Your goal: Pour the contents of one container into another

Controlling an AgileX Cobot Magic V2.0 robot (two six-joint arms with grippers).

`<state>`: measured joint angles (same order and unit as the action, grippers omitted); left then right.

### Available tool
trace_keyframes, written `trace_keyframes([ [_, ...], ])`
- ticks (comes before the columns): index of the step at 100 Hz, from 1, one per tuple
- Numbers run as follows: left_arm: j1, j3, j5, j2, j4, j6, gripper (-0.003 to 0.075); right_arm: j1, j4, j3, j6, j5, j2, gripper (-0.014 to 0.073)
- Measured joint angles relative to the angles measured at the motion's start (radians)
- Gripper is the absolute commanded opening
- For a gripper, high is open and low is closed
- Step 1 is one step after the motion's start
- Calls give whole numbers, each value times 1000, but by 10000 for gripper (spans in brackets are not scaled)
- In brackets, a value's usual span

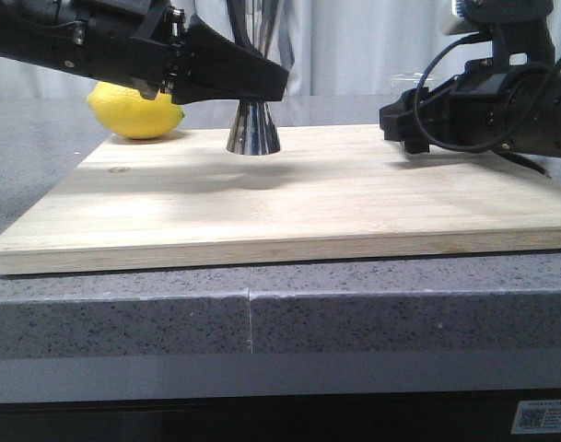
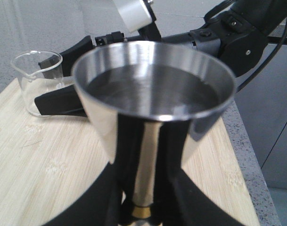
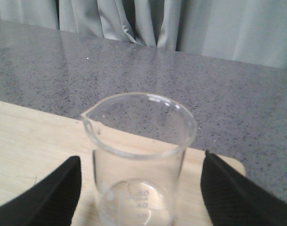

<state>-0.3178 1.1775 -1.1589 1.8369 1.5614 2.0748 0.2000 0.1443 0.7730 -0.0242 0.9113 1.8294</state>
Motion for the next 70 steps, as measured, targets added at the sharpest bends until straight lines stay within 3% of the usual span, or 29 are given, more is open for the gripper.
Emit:
trace_keyframes([
  [70,0,0,0,0,0,0,-19,0,-11,-15,0,-129,-105,503],
])
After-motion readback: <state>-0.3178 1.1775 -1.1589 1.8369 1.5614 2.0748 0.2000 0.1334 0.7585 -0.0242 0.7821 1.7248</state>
